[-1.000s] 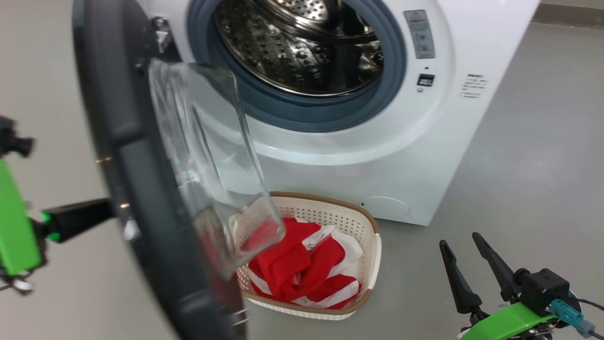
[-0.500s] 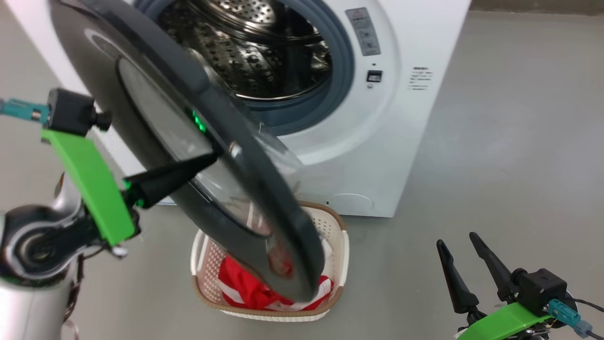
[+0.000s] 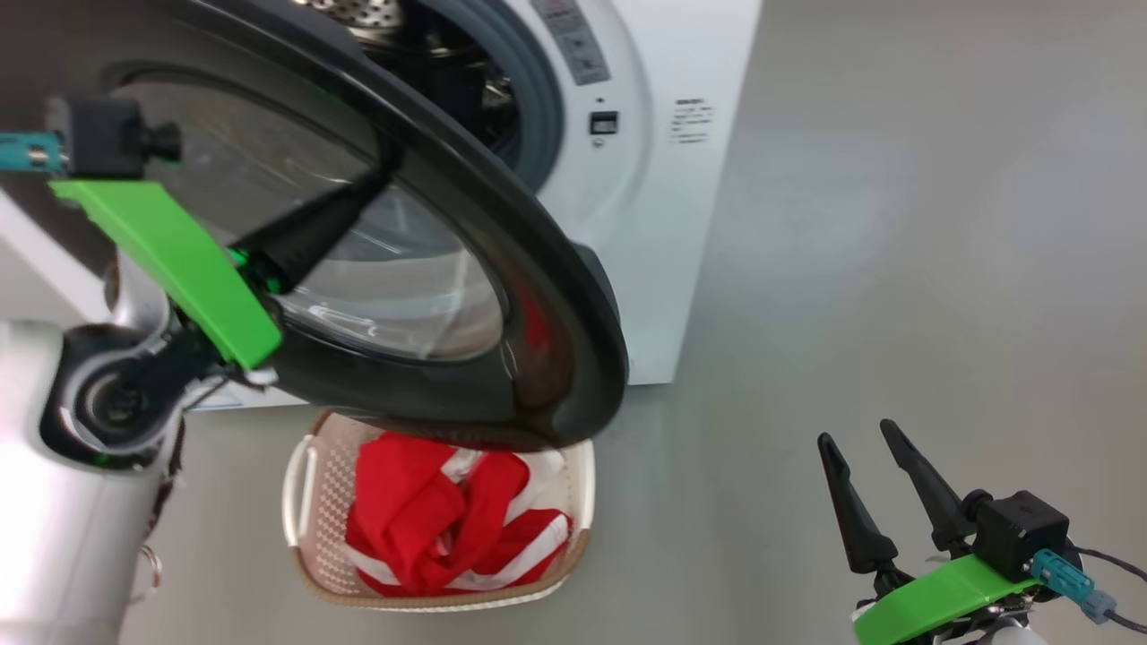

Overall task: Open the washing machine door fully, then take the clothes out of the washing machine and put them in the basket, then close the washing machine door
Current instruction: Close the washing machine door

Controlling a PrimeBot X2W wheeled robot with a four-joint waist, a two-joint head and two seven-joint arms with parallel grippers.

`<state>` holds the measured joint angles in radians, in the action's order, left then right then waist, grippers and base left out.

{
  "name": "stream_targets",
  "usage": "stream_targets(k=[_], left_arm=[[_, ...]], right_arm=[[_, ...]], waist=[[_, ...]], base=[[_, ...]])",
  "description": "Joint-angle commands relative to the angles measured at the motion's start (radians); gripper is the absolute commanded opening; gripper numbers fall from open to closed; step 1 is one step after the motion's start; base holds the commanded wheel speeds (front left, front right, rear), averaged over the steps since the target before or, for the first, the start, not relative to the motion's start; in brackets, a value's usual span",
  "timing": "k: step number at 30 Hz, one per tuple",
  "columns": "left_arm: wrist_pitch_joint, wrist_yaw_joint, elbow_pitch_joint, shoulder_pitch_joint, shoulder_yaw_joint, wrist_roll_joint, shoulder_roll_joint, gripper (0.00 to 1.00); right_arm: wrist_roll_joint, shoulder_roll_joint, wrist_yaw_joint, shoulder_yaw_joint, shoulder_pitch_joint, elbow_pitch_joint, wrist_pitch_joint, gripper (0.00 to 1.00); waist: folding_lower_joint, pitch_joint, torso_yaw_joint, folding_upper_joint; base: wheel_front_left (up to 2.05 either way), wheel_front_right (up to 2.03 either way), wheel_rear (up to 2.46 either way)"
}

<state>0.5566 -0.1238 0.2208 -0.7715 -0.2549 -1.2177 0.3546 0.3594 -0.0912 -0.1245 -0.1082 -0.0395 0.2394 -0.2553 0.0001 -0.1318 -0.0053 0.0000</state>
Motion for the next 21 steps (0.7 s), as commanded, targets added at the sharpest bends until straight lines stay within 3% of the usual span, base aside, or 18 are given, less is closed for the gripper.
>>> stream_targets(k=[1, 10, 21], left_arm=[[-0.016, -0.007, -0.016, -0.057, 0.034, -0.01, 0.048, 0.0], [-0.199, -0.007, 0.115, -0.144, -0.014, -0.028, 0.104, 0.0], [-0.275, -0.007, 0.179, -0.16, -0.1, -0.105, 0.157, 0.0]], right_arm=[[-0.006, -0.007, -0.006, -0.018, -0.028, -0.026, -0.006, 1.0], [-0.003, 0.005, -0.006, -0.013, -0.043, -0.028, -0.006, 1.0], [-0.005, 0.011, -0.006, 0.0, -0.043, -0.026, -0.006, 1.0]], waist=[[-0.0001, -0.021, -0.038, 0.0], [-0.0001, -0.051, -0.114, 0.0], [-0.0001, -0.043, -0.133, 0.0]], base=[[0.0, 0.0, 0.0], [0.0, 0.0, 0.0], [0.0, 0.0, 0.0]])
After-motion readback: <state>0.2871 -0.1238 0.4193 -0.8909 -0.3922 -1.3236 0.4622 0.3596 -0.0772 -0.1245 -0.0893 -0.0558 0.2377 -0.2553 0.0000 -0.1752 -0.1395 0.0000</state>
